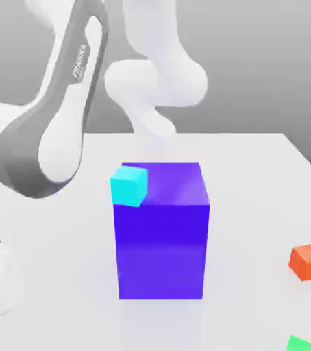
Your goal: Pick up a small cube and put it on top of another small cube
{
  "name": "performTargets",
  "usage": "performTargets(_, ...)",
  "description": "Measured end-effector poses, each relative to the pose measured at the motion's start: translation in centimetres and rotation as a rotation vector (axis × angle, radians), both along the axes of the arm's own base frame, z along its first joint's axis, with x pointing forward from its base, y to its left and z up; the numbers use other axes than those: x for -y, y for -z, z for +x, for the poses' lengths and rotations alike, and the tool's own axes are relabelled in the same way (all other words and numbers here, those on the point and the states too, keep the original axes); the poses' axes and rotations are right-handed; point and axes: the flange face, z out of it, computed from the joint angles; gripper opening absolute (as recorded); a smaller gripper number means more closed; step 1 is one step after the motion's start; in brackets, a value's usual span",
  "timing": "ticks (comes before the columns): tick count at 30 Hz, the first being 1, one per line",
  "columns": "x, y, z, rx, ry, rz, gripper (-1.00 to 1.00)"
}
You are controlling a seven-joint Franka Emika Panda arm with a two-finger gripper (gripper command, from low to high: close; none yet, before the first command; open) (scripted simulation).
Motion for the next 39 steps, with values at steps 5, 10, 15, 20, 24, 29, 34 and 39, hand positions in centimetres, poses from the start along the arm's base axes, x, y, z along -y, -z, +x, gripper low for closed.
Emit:
performTargets(5, 1.0, 8.0, -0.6, -0.03, 0.012, -0.001, -1.0)
performTargets(10, 1.0, 8.0, -0.6, -0.03, 0.012, 0.001, -1.0)
performTargets(15, 1.1, 4.2, -0.6, -0.03, 0.012, 0.0, -1.0)
performTargets(20, -9.8, 1.6, 3.2, -0.033, -0.272, 0.011, -1.0)
performTargets(24, -19.8, 0.7, 4.7, -0.034, -0.525, 0.014, -1.0)
performTargets(29, -32.4, -0.7, 3.9, -0.033, -0.848, 0.008, -1.0)
performTargets(34, -44.9, 0.9, 1.1, -0.029, -1.184, -0.009, -1.0)
performTargets(39, -47.4, 2.4, 0.4, -0.029, -1.252, -0.015, 1.0)
